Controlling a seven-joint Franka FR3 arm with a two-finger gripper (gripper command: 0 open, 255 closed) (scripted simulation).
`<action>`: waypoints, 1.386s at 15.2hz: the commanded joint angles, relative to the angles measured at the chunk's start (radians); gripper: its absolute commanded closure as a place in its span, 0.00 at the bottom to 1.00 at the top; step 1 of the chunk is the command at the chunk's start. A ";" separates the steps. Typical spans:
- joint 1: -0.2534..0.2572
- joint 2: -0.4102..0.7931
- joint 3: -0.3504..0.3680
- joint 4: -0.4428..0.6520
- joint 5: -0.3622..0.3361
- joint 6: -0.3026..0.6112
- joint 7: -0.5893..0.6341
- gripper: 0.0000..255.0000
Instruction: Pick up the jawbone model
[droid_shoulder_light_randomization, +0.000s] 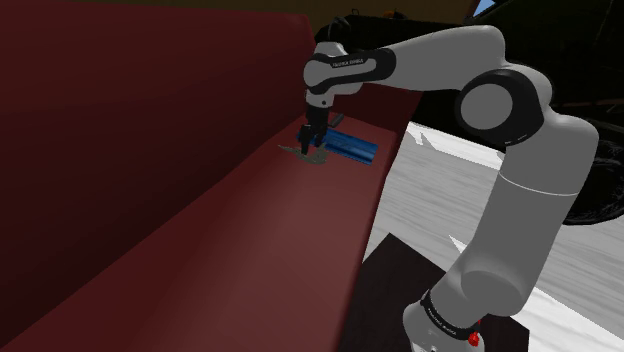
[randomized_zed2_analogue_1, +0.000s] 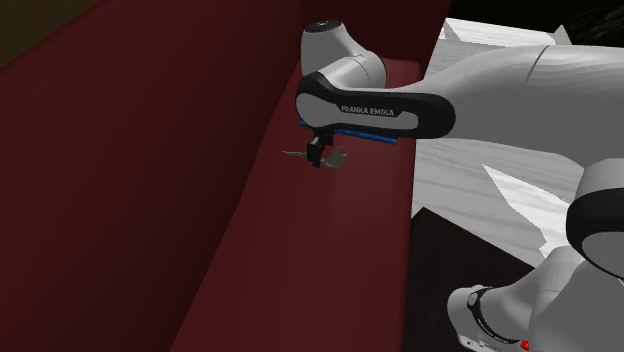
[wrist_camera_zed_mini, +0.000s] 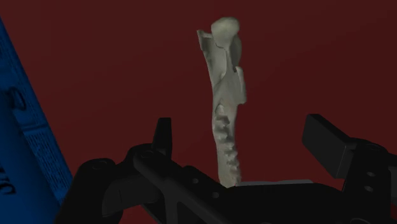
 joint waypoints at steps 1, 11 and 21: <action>-0.001 0.008 0.000 -0.014 0.002 0.023 -0.004 0.00; -0.001 0.024 0.001 -0.040 0.006 0.064 -0.009 1.00; -0.001 0.003 0.000 -0.003 0.001 0.006 -0.002 1.00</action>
